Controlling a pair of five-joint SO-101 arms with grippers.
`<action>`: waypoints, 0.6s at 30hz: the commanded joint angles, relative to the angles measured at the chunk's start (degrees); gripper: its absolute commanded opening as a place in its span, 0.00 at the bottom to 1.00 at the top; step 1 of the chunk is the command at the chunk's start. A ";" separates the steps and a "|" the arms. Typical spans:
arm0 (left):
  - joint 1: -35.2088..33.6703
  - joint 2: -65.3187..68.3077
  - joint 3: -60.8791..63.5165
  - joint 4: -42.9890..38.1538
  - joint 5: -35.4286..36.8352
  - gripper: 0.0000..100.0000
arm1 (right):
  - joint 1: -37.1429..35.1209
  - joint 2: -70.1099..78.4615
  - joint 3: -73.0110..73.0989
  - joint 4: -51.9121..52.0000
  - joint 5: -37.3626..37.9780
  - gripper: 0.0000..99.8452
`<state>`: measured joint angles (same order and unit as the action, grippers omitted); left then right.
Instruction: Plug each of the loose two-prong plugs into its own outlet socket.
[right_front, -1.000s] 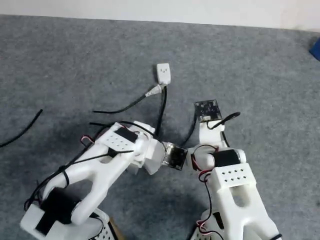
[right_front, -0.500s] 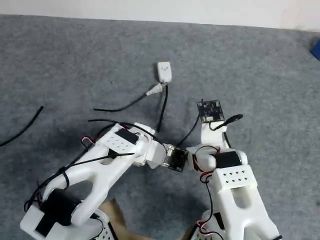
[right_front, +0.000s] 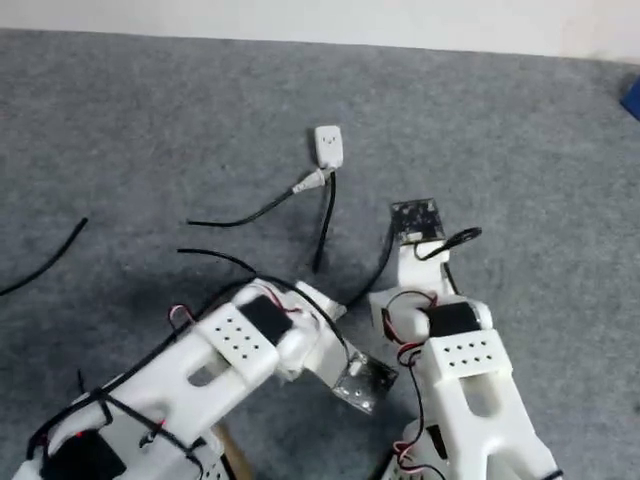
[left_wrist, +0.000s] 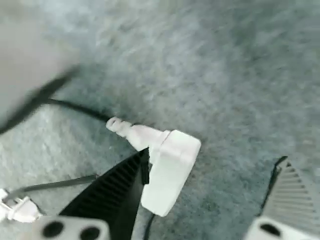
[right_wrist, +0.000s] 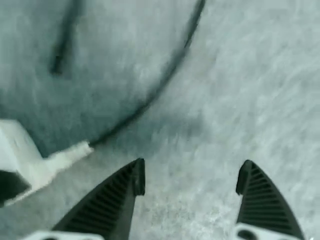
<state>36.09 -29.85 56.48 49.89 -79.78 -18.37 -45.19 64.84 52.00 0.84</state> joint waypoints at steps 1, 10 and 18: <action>-0.48 -1.63 0.75 -3.25 -2.46 0.38 | 0.40 -0.40 -0.40 -0.66 -0.44 0.29; -6.46 -1.63 0.31 -3.78 -5.89 0.37 | 12.53 -0.92 -8.13 5.67 -0.35 0.29; -7.78 -1.63 0.40 -4.40 -7.91 0.32 | 9.89 -1.01 -16.92 16.40 -0.35 0.29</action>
<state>28.53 -30.29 57.45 46.90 -79.78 -6.59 -45.01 52.35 65.71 0.84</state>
